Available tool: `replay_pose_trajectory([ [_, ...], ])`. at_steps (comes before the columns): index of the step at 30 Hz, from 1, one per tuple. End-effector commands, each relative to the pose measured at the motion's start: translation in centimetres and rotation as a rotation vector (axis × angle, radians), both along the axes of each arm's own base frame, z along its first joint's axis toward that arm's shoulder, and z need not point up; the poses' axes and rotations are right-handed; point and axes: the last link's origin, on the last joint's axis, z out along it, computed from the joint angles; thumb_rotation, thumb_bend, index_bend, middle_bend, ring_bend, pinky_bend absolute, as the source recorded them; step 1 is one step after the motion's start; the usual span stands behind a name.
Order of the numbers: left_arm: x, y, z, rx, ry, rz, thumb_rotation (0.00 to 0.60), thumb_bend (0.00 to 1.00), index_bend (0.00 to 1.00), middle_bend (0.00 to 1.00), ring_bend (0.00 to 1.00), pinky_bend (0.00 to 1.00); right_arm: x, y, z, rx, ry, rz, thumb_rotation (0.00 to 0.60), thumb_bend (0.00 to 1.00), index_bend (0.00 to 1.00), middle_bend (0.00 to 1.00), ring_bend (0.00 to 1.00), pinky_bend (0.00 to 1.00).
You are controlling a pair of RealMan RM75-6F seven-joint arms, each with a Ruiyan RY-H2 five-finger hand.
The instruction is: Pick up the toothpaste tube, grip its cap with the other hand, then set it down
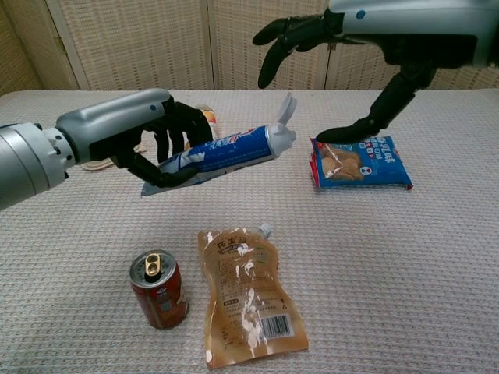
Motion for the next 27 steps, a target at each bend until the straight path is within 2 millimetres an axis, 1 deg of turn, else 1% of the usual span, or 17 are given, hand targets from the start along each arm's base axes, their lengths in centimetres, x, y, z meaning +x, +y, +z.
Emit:
replay_pose_trajectory([
  [1,-0.3,0.0,0.2,0.001,-0.002,0.005,0.6,0.75,0.77,0.79,0.65,0.55,-0.2,0.0,-0.2,0.007,0.018,-0.015,0.6,0.35,0.28,0.04,0.0,0.0],
  [5,-0.6,0.0,0.4,0.001,-0.008,0.01,0.6,0.76,0.77,0.79,0.65,0.55,-0.8,0.1,-0.1,0.002,0.032,-0.04,0.6,0.35,0.28,0.04,0.0,0.0],
  [9,-0.9,0.0,0.7,0.002,-0.027,0.017,0.6,0.76,0.77,0.79,0.65,0.55,-1.9,0.2,0.1,0.007,0.054,-0.079,0.6,0.35,0.28,0.04,0.0,0.0],
  [14,-1.2,0.0,1.1,-0.017,-0.084,0.041,0.6,0.77,0.78,0.79,0.65,0.55,-3.0,0.5,0.2,0.016,0.056,-0.112,0.6,0.35,0.28,0.04,0.0,0.0],
  [17,-1.2,-0.1,1.3,-0.018,-0.117,0.04,0.6,0.78,0.78,0.8,0.66,0.56,-3.1,0.5,0.5,0.026,0.012,-0.131,0.6,0.35,0.28,0.04,0.0,0.0],
  [20,-1.2,-0.4,1.3,-0.019,-0.148,0.032,0.6,0.78,0.77,0.8,0.66,0.56,-2.7,0.7,1.4,0.029,-0.088,-0.145,0.6,0.35,0.28,0.04,0.0,0.0],
  [21,-1.1,-0.6,1.3,-0.019,-0.165,0.029,0.6,0.78,0.77,0.8,0.66,0.56,-2.6,0.8,1.9,0.036,-0.13,-0.147,0.6,0.35,0.27,0.04,0.0,0.0],
  [23,-1.0,-0.7,1.3,-0.018,-0.191,0.023,0.6,0.78,0.77,0.8,0.67,0.56,-2.4,0.9,2.3,0.055,-0.186,-0.151,0.6,0.35,0.22,0.04,0.0,0.0],
  [25,-0.8,-0.9,1.2,-0.017,-0.208,0.012,0.6,0.78,0.77,0.8,0.67,0.56,-2.1,1.0,2.7,0.083,-0.254,-0.157,0.6,0.35,0.12,0.02,0.0,0.0],
  [27,-0.7,-1.0,1.0,-0.018,-0.21,0.002,0.6,0.79,0.77,0.8,0.67,0.56,-1.9,0.9,2.8,0.102,-0.304,-0.155,0.599,0.34,0.04,0.01,0.0,0.0],
])
